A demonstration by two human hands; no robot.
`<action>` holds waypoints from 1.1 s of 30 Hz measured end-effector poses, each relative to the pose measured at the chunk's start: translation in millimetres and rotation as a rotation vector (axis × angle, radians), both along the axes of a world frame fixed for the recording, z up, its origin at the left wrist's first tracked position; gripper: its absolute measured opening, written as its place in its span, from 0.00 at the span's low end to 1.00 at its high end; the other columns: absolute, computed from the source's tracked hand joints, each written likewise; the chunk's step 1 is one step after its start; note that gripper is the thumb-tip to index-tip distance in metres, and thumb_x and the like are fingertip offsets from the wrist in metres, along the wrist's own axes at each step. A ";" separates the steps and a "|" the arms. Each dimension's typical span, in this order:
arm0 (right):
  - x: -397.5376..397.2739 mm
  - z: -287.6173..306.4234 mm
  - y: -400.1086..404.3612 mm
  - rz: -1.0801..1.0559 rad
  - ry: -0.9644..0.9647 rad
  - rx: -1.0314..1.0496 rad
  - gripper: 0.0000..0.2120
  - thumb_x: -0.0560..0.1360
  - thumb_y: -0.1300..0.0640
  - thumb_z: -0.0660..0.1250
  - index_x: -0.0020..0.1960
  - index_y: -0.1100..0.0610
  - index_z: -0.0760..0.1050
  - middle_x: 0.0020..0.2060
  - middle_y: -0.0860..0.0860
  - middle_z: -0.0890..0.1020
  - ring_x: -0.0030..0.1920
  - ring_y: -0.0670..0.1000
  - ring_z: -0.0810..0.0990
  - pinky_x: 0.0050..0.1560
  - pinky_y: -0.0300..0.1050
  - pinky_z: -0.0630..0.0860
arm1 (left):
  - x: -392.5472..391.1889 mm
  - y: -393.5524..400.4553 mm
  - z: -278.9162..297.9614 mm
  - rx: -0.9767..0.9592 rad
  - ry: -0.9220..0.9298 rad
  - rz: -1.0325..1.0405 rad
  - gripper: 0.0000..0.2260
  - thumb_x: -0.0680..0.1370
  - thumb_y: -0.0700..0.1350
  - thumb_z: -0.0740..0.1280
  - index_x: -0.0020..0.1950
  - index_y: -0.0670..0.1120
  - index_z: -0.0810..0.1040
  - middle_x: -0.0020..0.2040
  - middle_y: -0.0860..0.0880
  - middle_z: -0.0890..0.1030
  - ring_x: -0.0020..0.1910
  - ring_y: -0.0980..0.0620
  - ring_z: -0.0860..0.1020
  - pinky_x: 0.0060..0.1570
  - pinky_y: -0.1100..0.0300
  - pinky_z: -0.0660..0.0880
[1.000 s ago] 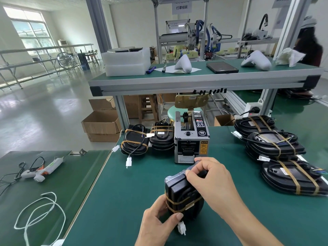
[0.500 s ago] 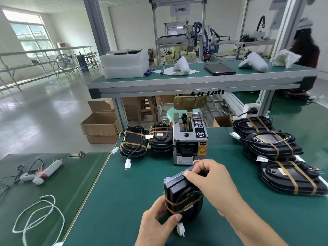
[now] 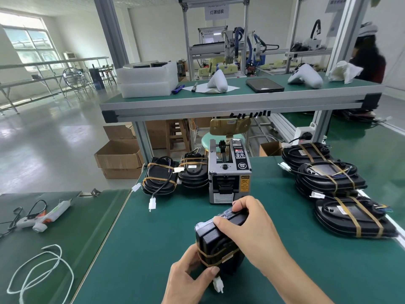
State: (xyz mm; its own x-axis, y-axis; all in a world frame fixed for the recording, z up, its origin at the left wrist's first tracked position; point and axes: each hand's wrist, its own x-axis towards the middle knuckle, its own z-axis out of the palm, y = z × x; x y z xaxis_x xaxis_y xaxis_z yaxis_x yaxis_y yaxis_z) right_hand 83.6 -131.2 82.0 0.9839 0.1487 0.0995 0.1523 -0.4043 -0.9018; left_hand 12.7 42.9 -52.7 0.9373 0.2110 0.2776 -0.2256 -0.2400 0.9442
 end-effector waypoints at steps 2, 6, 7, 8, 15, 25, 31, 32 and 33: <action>-0.5 -0.7 -0.2 0.007 -0.002 -0.005 0.21 0.64 0.34 0.75 0.47 0.43 0.71 0.49 0.36 0.75 0.52 0.32 0.73 0.44 0.34 0.69 | 0.7 -0.3 -0.3 0.002 -0.005 0.000 0.25 0.75 0.60 0.79 0.71 0.61 0.79 0.58 0.50 0.88 0.58 0.48 0.87 0.62 0.59 0.80; 2.0 2.1 1.9 -0.016 0.047 0.063 0.24 0.62 0.29 0.72 0.47 0.44 0.72 0.50 0.39 0.77 0.51 0.33 0.74 0.46 0.38 0.71 | 2.0 0.0 -2.4 0.014 -0.003 0.007 0.26 0.74 0.62 0.78 0.71 0.61 0.79 0.58 0.49 0.88 0.58 0.48 0.87 0.62 0.57 0.81; 2.4 2.3 2.0 -0.021 0.050 0.070 0.23 0.63 0.30 0.72 0.47 0.44 0.72 0.50 0.39 0.77 0.50 0.34 0.74 0.46 0.38 0.70 | 2.2 0.1 -2.7 0.017 -0.003 0.011 0.26 0.74 0.62 0.79 0.70 0.61 0.79 0.57 0.50 0.88 0.58 0.48 0.87 0.62 0.57 0.81; 2.9 1.5 1.9 -0.022 0.042 0.066 0.21 0.65 0.32 0.73 0.46 0.44 0.72 0.50 0.39 0.78 0.50 0.34 0.74 0.45 0.38 0.70 | 2.0 0.2 -3.0 0.018 -0.003 0.014 0.26 0.74 0.62 0.79 0.70 0.61 0.79 0.57 0.50 0.88 0.57 0.48 0.87 0.62 0.58 0.81; 4.0 -3.0 -0.6 -0.025 -0.035 0.048 0.09 0.76 0.46 0.73 0.46 0.43 0.72 0.49 0.37 0.75 0.50 0.37 0.75 0.46 0.39 0.70 | 2.7 0.2 -2.3 0.038 0.002 0.015 0.26 0.74 0.62 0.79 0.71 0.62 0.79 0.58 0.50 0.88 0.59 0.48 0.87 0.62 0.59 0.80; 2.5 -0.5 -3.7 -0.022 0.025 0.098 0.04 0.80 0.49 0.69 0.47 0.45 0.75 0.47 0.41 0.78 0.47 0.38 0.75 0.49 0.43 0.74 | 3.1 -1.5 -4.1 0.050 -0.004 0.016 0.26 0.73 0.63 0.79 0.69 0.63 0.80 0.58 0.49 0.88 0.59 0.49 0.86 0.62 0.61 0.79; 6.3 -5.0 -3.3 -0.032 0.017 0.114 0.04 0.80 0.50 0.67 0.50 0.40 0.74 0.48 0.35 0.78 0.48 0.39 0.77 0.51 0.46 0.77 | 0.8 -3.1 -0.5 0.021 0.046 0.024 0.27 0.73 0.62 0.79 0.71 0.62 0.79 0.59 0.48 0.88 0.59 0.51 0.86 0.62 0.62 0.79; 9.1 -6.5 -3.6 -0.034 0.042 0.158 0.06 0.80 0.51 0.67 0.52 0.39 0.75 0.48 0.35 0.80 0.49 0.40 0.79 0.52 0.46 0.78 | 0.0 -2.5 -1.1 0.017 0.058 0.032 0.28 0.73 0.62 0.79 0.71 0.63 0.78 0.59 0.49 0.88 0.59 0.51 0.86 0.62 0.61 0.79; 13.1 -8.6 -5.4 -0.028 0.088 0.258 0.08 0.81 0.53 0.66 0.54 0.39 0.76 0.48 0.36 0.82 0.49 0.41 0.81 0.54 0.46 0.78 | -0.6 -1.6 -1.6 0.015 0.072 0.043 0.28 0.73 0.62 0.80 0.71 0.63 0.78 0.59 0.49 0.88 0.59 0.52 0.86 0.62 0.61 0.79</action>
